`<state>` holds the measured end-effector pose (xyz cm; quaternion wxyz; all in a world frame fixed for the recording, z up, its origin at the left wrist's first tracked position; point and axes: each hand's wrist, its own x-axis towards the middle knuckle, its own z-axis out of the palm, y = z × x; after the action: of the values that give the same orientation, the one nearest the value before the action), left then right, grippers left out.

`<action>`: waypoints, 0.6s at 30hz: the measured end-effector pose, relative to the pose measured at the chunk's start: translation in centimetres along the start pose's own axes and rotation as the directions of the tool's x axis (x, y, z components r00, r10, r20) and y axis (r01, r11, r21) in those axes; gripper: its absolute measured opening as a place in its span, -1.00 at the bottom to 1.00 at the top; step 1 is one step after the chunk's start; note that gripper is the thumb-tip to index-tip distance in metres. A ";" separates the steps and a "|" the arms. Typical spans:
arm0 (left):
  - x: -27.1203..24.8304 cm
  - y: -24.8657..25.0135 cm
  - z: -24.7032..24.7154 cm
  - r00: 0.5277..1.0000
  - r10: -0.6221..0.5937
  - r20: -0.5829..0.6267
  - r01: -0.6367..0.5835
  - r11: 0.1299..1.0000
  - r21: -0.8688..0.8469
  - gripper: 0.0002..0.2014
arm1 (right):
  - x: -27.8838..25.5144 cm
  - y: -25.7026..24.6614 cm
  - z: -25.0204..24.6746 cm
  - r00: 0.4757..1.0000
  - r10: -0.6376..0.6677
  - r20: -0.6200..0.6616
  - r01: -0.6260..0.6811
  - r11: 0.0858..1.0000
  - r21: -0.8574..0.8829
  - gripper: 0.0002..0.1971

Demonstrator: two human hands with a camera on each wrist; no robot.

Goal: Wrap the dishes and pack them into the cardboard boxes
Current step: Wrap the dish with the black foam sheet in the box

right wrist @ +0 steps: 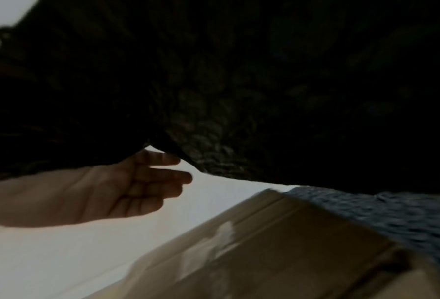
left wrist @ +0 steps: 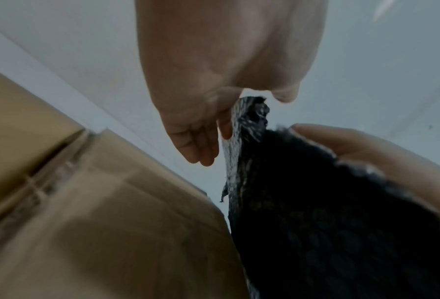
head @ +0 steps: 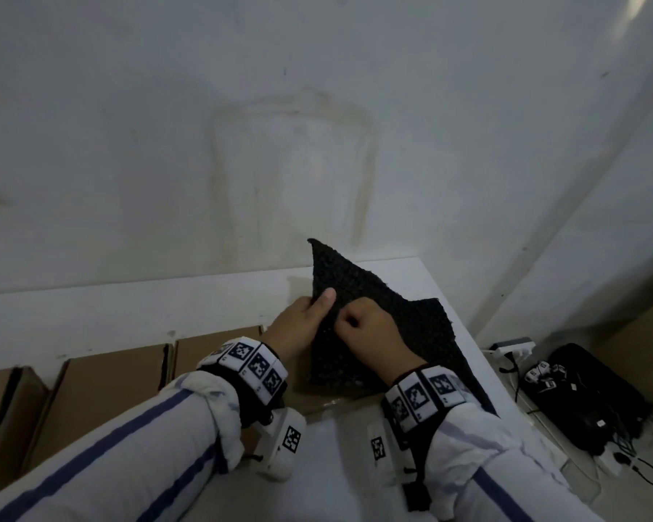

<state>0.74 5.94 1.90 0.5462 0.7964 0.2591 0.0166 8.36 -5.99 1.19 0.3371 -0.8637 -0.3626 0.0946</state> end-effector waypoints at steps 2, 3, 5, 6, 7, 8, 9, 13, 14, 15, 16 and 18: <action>-0.2 -1.0 -2.5 0.994 -0.033 -0.108 0.033 0.999 -0.005 -0.38 | 0.1 -2.6 2.0 0.996 -0.085 0.041 0.086 0.996 -0.014 -0.84; -0.7 -1.5 -4.0 0.986 -0.035 -0.161 0.037 0.999 0.008 -0.52 | 0.1 -3.9 3.1 0.990 -0.122 0.066 0.123 0.992 -0.012 -0.84; -1.8 -3.0 -7.3 0.967 -0.032 -0.252 0.042 0.999 0.033 -0.69 | 0.2 -6.5 5.4 0.977 -0.177 0.116 0.177 0.984 0.012 -0.83; -2.6 -3.9 -9.0 0.958 -0.052 -0.281 0.064 0.998 0.031 -0.71 | 0.3 -7.9 6.5 0.972 -0.191 0.139 0.188 0.982 0.032 -0.83; -3.4 -4.9 -10.8 0.949 -0.070 -0.308 0.079 0.997 0.015 -0.72 | 0.5 -9.2 7.6 0.968 -0.196 0.157 0.189 0.980 0.056 -0.81; -4.4 -5.8 -12.6 0.941 -0.097 -0.325 0.100 0.995 -0.007 -0.73 | 0.7 -10.7 8.8 0.967 -0.191 0.167 0.179 0.980 0.083 -0.79; -5.4 -6.7 -14.3 0.934 -0.118 -0.338 0.114 0.993 -0.030 -0.74 | 0.8 -12.0 9.8 0.971 -0.168 0.171 0.153 0.984 0.095 -0.77; -10.5 -11.1 -22.6 0.905 -0.159 -0.394 0.105 0.982 -0.155 -0.76 | 1.8 -18.1 15.8 0.983 -0.075 0.165 0.055 0.991 0.121 -0.82; -11.4 -11.4 -23.6 0.905 -0.166 -0.391 0.101 0.978 -0.181 -0.77 | 2.0 -18.6 16.6 0.991 -0.026 0.134 0.005 0.988 0.153 -0.86; -12.6 -12.3 -25.2 0.904 -0.175 -0.390 0.098 0.973 -0.209 -0.78 | 2.2 -19.7 17.9 0.993 0.028 0.115 -0.052 0.977 0.208 -0.88; -14.0 -13.3 -27.2 0.904 -0.181 -0.388 0.090 0.966 -0.242 -0.79 | 2.2 -21.3 19.4 0.990 0.084 0.110 -0.112 0.955 0.276 -0.86; -16.5 -15.2 -30.8 0.901 -0.192 -0.389 0.053 0.938 -0.341 -0.81 | 1.9 -24.7 21.7 0.971 0.166 0.170 -0.225 0.875 0.429 -0.80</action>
<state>-29.09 29.43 5.23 0.6009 0.6561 0.4136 0.1931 -12.99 19.03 1.02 0.4904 -0.7880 -0.2627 0.2639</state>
